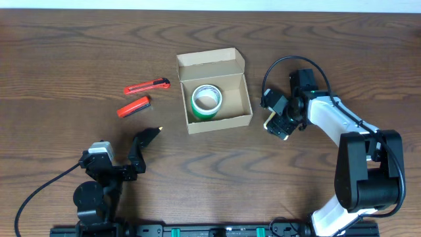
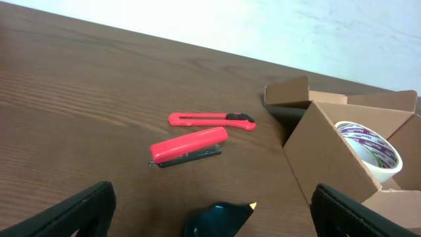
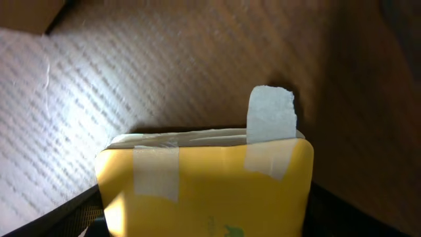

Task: Pack container
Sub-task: 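Carry the yellow pad with the right gripper into the box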

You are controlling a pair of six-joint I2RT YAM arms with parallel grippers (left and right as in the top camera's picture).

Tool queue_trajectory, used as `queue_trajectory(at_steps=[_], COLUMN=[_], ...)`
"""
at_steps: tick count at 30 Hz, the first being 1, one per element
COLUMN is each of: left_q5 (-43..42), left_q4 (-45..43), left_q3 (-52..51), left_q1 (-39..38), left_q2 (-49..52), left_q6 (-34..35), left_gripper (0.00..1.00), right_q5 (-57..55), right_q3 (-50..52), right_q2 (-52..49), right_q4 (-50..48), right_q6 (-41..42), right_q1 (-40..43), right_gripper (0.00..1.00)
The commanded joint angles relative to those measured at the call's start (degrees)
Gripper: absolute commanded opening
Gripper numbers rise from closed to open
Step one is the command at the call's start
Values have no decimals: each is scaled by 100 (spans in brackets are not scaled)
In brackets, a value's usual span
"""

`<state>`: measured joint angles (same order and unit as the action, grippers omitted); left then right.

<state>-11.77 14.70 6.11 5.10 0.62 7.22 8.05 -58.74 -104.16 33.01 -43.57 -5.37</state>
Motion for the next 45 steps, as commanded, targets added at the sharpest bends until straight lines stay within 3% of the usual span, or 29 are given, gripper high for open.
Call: queue_trajectory(at_steps=[1, 8, 16, 26, 30, 37, 45], left_q5=[37, 35, 37, 35, 35, 37, 37], left_q4=[24, 24, 24, 24, 22, 24, 22], left_q3=[-146, -146, -146, -146, -146, -146, -146], left_q1=[22, 22, 22, 22, 22, 22, 22], left_q2=[-37, -37, -37, -37, -37, -37, -37], left_q6=[-103, -101, -101, -103, -101, -101, -103], left_gripper=[95, 95, 95, 95, 95, 95, 95], right_q5=[-96, -90, -68, -76, -424, -1139, -1799], right_q3=[22, -505, -2004, -3910, -4019, -3971, -3971], right_q2=[-129, -125, -114, -116, -118, -280, -776], right_q4=[-133, -127, 511, 1169, 1239, 1558, 1661], right_q6=[444, 1397, 2199, 2946, 3663, 5737, 6581], right_q1=[-35, -35, -166, -1257, -1971, -2896, -3335], right_gripper=[81, 81, 79, 80, 80, 78, 77])
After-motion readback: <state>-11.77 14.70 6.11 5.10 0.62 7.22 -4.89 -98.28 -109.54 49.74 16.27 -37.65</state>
